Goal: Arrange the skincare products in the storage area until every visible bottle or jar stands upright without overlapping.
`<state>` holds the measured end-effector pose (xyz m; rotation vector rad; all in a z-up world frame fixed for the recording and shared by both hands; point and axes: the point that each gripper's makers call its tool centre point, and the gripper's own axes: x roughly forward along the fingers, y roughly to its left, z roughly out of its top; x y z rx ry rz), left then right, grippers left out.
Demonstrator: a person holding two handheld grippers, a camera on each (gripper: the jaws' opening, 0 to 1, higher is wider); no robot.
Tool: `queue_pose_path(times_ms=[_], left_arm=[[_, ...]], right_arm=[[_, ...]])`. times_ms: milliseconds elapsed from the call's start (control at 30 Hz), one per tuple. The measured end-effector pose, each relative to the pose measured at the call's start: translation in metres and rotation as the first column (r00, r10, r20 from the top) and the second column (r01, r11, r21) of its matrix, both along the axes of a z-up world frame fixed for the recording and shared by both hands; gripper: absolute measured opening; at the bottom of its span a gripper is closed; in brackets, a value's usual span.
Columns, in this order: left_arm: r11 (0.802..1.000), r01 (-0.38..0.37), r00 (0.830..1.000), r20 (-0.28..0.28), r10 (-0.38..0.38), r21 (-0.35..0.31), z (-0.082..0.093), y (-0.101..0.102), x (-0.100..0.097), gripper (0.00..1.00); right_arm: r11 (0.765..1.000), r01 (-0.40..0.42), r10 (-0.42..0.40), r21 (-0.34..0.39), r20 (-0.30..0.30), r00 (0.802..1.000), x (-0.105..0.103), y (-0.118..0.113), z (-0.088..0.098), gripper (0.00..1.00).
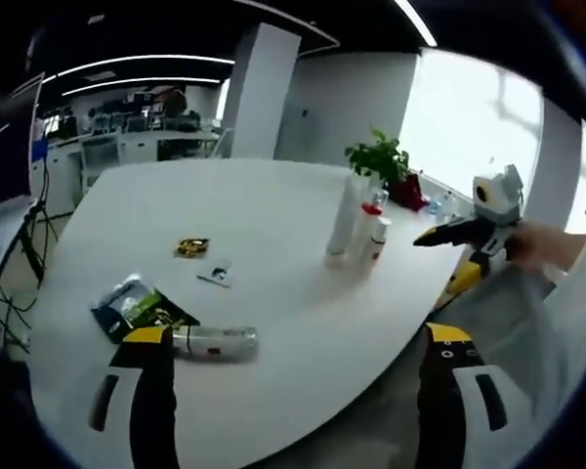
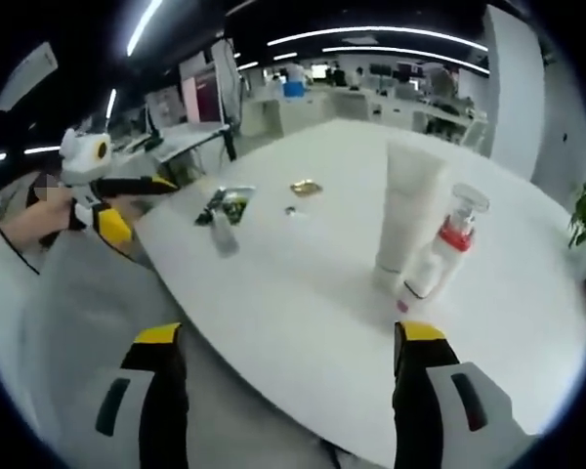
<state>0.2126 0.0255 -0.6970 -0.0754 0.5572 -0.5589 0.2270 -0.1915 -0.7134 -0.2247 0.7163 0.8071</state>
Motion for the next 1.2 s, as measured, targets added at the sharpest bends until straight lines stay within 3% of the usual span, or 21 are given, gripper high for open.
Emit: queue_pose_path(times_ms=[567, 967, 1200], left_arm=[[1.0, 0.012, 1.0, 0.002, -0.012, 0.028, 0.0, -0.003, -0.003, 0.94], [0.999, 0.002, 1.0, 0.016, -0.003, 0.032, 0.001, 0.0, -0.002, 0.94], [0.999, -0.01, 1.0, 0.018, 0.009, 0.046, -0.002, 0.006, 0.0, 0.94]], right_arm=[[0.99, -0.136, 0.135, -0.036, -0.014, 0.991, 0.012, 0.051, -0.003, 0.84], [0.945, -0.314, 0.313, -0.085, -0.025, 0.949, 0.02, 0.112, -0.009, 0.79], [0.924, -0.369, 0.365, -0.104, -0.05, 0.93, 0.026, 0.148, -0.019, 0.77]])
